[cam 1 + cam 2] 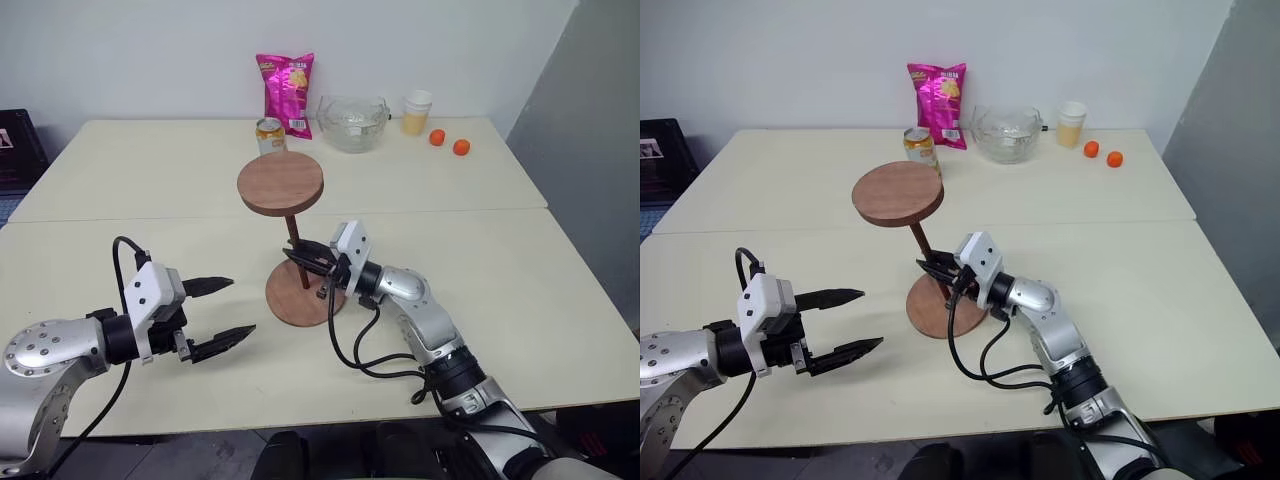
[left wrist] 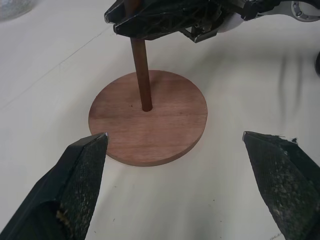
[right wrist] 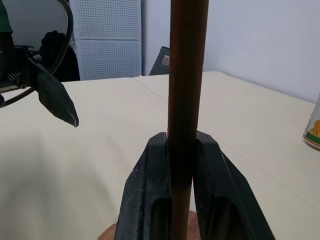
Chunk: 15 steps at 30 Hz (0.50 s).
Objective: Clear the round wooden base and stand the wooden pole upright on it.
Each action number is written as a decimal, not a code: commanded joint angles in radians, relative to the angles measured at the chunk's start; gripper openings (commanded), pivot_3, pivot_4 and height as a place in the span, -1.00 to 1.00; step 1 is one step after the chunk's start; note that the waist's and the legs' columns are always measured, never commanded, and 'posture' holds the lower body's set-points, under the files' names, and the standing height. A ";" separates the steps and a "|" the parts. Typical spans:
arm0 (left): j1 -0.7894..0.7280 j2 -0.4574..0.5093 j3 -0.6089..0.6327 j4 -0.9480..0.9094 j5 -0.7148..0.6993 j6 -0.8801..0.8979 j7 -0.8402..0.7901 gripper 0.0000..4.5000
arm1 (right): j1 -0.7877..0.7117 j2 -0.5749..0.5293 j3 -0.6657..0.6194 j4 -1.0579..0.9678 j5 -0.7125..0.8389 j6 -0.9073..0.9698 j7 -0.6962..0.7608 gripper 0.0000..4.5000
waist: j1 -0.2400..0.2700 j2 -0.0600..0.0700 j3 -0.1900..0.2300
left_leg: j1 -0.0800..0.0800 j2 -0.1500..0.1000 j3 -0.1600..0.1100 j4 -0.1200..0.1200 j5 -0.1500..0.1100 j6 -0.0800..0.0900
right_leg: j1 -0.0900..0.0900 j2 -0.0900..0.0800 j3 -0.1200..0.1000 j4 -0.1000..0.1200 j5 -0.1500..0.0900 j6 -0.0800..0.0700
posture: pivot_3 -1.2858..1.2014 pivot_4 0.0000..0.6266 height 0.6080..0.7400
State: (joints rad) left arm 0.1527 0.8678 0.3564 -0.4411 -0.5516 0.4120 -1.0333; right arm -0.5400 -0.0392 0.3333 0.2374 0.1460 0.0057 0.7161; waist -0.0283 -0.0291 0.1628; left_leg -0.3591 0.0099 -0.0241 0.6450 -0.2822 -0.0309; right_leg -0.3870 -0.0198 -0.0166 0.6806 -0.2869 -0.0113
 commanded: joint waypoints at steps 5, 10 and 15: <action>-0.014 0.014 0.021 -0.037 -0.014 0.006 0.008 1.00 | 0.034 -0.040 0.058 0.082 -0.083 0.138 -0.005 -0.90 | 0.000 0.001 -0.005 | 0.000 0.000 0.000 0.000 0.000 0.000 | 0.000 0.000 0.000 0.000 0.000 0.000 | 0.03 -0.52 1.00; -0.017 0.014 0.022 -0.040 -0.013 0.013 0.010 1.00 | 0.036 -0.056 0.052 0.097 -0.084 0.191 -0.011 -0.90 | -0.001 0.003 -0.009 | 0.005 0.000 0.000 -0.001 0.000 0.000 | 0.004 0.000 0.000 0.000 0.000 0.000 | 0.03 -0.52 1.00; -0.019 0.009 0.022 -0.049 -0.018 0.024 0.019 1.00 | 0.038 -0.058 0.050 0.069 -0.074 0.209 -0.013 -0.90 | 0.001 0.004 -0.011 | 0.013 0.000 0.000 -0.003 -0.001 0.001 | 0.012 0.000 0.000 -0.001 -0.004 0.001 | 0.03 -0.52 1.00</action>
State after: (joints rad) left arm 0.1477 0.8686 0.3567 -0.4635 -0.5516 0.4326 -1.0220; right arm -0.5611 -0.0548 0.3426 0.2198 0.1359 0.1117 0.7062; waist -0.0273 -0.0255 0.1513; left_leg -0.3459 0.0099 -0.0239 0.6424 -0.2828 -0.0302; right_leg -0.3753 -0.0198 -0.0162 0.6793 -0.2913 -0.0096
